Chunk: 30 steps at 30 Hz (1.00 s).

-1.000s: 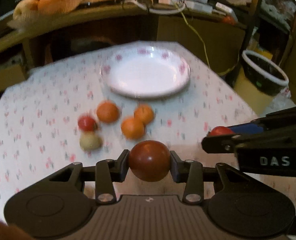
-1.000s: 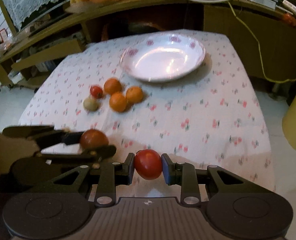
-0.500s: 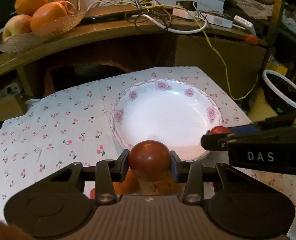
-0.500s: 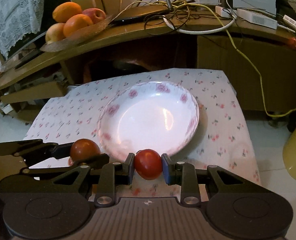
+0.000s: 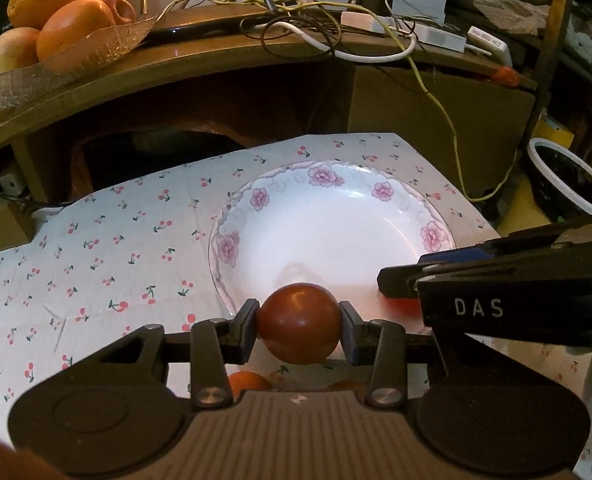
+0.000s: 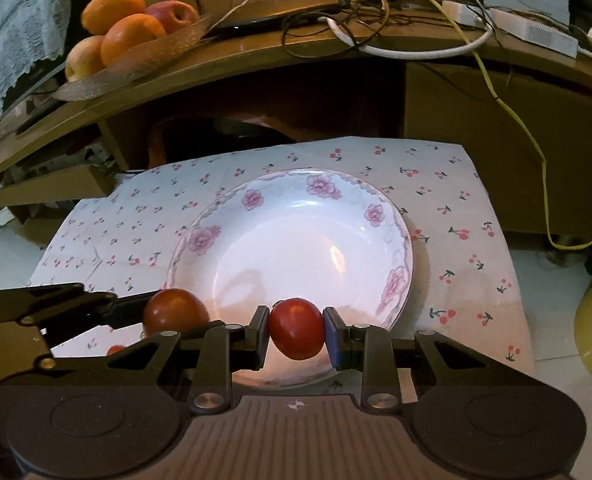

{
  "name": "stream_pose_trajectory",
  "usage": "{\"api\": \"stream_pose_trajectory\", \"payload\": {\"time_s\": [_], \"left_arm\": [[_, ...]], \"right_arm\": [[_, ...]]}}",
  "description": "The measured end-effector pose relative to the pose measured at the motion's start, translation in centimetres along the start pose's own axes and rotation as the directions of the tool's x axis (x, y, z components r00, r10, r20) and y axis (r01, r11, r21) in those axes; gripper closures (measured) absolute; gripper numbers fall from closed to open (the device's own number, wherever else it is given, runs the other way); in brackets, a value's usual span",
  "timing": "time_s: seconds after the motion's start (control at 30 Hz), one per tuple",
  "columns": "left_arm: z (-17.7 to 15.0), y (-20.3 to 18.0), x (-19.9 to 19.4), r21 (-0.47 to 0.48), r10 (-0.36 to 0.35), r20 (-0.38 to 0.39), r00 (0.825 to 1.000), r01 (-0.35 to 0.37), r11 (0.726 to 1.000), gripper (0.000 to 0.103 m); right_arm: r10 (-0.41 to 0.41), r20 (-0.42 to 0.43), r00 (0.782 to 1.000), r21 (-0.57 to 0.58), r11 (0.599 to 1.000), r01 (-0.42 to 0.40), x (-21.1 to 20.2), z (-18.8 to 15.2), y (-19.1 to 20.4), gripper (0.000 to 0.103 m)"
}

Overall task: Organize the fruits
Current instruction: 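Open both tools to drop the tomatoes into the white bowl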

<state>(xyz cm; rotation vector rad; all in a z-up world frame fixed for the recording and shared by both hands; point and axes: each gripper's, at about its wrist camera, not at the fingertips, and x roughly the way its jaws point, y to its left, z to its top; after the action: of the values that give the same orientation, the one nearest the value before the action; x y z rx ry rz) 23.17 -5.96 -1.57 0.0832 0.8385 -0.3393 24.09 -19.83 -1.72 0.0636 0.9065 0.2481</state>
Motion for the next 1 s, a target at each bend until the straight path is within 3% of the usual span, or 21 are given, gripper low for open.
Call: {"api": "stream_pose_trajectory", "payload": {"time_s": [0.53,1.0], "left_arm": [[0.7,1.7,-2.0,-0.056,0.023,0.041,0.999,-0.021,0.998,0.048],[-0.6,3.8,-4.9,-0.062,0.047,0.055,0.997,-0.044,0.997,0.045]], "right_arm": [[-0.012,0.059,0.998,0.065,0.998,0.008,-1.6,0.3,-1.3,0.068],[0.011,0.063,0.998,0.023,1.0,-0.012,-2.3,-0.3,0.1,0.063]]}}
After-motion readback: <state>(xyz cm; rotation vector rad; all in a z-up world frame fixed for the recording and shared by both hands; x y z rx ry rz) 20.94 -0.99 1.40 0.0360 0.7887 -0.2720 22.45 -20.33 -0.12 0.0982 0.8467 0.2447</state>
